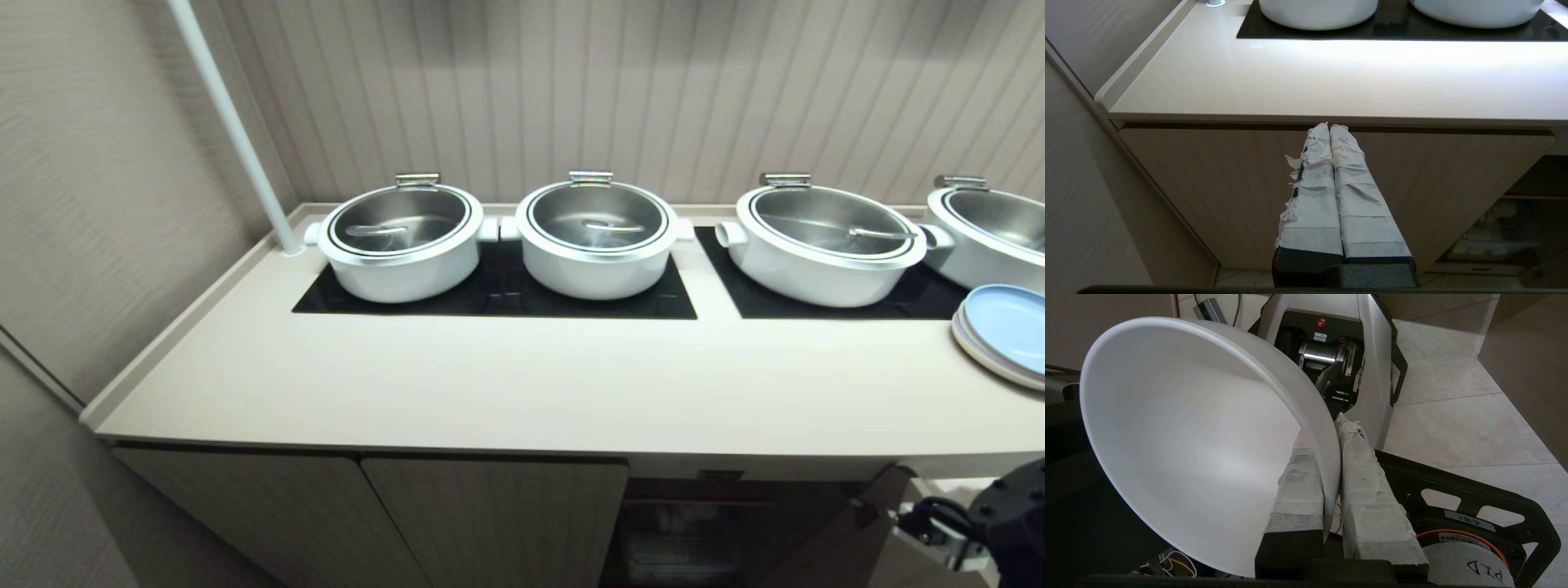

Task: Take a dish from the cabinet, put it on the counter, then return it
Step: Put it back into the cabinet

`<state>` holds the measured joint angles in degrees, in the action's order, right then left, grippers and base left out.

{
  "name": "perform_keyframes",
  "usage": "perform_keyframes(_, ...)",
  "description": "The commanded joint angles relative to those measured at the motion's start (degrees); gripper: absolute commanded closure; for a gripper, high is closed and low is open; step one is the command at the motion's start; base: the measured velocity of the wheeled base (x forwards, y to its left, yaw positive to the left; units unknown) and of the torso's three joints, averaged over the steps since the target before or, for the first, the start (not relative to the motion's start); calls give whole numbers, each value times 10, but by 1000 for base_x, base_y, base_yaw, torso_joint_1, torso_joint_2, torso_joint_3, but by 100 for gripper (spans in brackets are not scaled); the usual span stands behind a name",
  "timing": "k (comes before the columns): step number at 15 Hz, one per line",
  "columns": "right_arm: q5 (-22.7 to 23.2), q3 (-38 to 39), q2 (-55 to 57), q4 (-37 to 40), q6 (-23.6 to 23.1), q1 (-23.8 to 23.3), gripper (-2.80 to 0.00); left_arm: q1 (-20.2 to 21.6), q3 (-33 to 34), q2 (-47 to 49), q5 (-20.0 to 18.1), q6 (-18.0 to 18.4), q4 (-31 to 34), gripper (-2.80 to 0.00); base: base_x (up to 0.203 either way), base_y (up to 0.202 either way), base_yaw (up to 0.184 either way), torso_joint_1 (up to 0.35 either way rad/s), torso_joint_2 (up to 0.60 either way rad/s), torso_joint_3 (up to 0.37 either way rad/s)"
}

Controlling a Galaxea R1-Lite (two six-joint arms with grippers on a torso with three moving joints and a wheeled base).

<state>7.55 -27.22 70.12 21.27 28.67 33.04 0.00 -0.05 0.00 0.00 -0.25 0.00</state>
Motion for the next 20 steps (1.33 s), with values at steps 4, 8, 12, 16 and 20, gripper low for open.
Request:
perform_keyframes(4, 0, -16, 7, 1, 1, 0, 0, 0, 0, 0, 0, 0, 0, 0, 0, 0, 0, 0, 0, 0)
perform_keyframes(8, 0, -21, 1, 2, 1, 0, 0, 0, 0, 0, 0, 0, 0, 0, 0, 0, 0, 0, 0, 0)
perform_keyframes(12, 0, -21, -2, 2, 1, 0, 0, 0, 0, 0, 0, 0, 0, 0, 0, 0, 0, 0, 0, 0)
perform_keyframes(16, 1, -23, -2, 2, 2, 0, 0, 0, 0, 0, 0, 0, 0, 0, 0, 0, 0, 0, 0, 0)
perform_keyframes(20, 1, -22, 0, 2, 2, 0, 0, 0, 0, 0, 0, 0, 0, 0, 0, 0, 0, 0, 0, 0)
